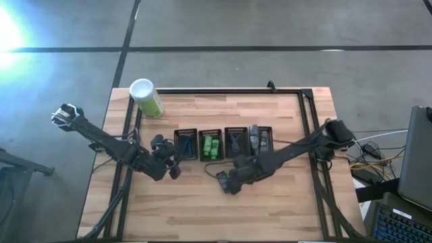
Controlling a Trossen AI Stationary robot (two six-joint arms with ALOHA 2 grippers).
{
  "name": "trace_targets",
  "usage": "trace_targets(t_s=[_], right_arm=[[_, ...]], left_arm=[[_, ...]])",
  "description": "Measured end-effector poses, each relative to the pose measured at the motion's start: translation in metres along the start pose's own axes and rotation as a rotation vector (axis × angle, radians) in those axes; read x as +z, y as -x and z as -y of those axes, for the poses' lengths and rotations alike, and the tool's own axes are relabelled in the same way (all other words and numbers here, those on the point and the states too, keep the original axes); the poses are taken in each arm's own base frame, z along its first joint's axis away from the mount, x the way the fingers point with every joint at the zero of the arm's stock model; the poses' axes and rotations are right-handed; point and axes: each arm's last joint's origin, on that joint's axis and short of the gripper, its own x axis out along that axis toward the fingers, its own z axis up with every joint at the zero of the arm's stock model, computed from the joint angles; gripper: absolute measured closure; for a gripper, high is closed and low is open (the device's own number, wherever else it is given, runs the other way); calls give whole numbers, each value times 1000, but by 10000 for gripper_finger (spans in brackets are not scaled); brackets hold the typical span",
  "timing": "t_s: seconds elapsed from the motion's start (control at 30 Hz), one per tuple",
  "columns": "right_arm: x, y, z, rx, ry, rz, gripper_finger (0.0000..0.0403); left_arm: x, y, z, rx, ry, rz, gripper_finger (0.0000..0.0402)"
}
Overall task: Pick & Place Travel size toiletries
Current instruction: Put the green shampoo into the middle left black basket
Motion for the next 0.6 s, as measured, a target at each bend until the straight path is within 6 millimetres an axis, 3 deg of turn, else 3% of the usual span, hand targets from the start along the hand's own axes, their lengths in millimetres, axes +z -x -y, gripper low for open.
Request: trace_targets(t_s=[0.23,0.43,0.6], right_arm=[[1,-25,-19,-37,-5,8,39],[0,-54,-17,-121,-4,11,40],[0,-63,-19,-149,-1,7,67]], left_arm=[[1,2,-1,-10,2,-2,209],[0,3,0,-20,-5,-8,209],[-1,3,0,-22,-25,-9,209]])
